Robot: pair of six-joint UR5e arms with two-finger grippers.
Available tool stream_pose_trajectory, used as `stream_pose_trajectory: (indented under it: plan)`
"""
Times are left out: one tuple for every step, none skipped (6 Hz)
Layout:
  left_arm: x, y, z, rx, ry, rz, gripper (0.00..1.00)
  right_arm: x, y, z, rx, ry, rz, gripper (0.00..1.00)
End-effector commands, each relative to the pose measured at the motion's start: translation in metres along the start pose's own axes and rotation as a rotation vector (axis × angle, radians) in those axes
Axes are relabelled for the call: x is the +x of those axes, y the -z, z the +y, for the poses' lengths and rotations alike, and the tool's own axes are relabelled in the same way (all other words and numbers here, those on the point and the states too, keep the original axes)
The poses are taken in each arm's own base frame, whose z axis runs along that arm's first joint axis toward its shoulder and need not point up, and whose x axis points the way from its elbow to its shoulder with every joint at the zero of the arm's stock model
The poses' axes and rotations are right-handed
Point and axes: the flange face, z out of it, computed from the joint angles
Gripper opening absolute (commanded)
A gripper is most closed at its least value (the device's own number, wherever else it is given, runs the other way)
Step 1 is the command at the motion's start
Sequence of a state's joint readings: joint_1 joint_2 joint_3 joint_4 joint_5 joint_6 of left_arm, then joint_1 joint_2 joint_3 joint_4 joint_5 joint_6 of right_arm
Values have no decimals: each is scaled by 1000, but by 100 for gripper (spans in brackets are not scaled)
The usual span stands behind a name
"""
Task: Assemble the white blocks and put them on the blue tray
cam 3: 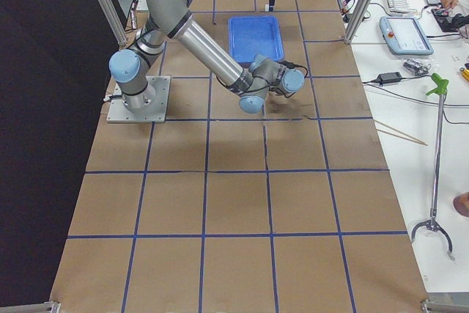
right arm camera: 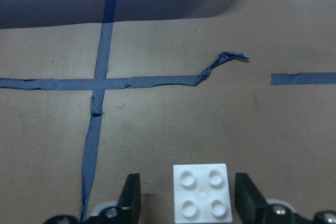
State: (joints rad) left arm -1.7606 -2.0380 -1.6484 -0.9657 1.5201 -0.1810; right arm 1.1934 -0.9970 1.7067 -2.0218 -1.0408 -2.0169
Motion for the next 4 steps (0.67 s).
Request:
stream_pose_trajectory:
  plan:
    - [100, -14, 54, -25, 68, 0, 24, 3, 4, -1, -5, 7, 7, 37]
    - [119, -33, 73, -60, 32, -17, 24, 5, 6, -1, -7, 10, 12, 34]
    - [126, -35, 77, -60, 1, -7, 24, 7, 9, -3, -9, 13, 17, 28]
    - [125, -53, 81, -98, -17, -23, 24, 12, 18, -6, -17, 21, 34, 26]
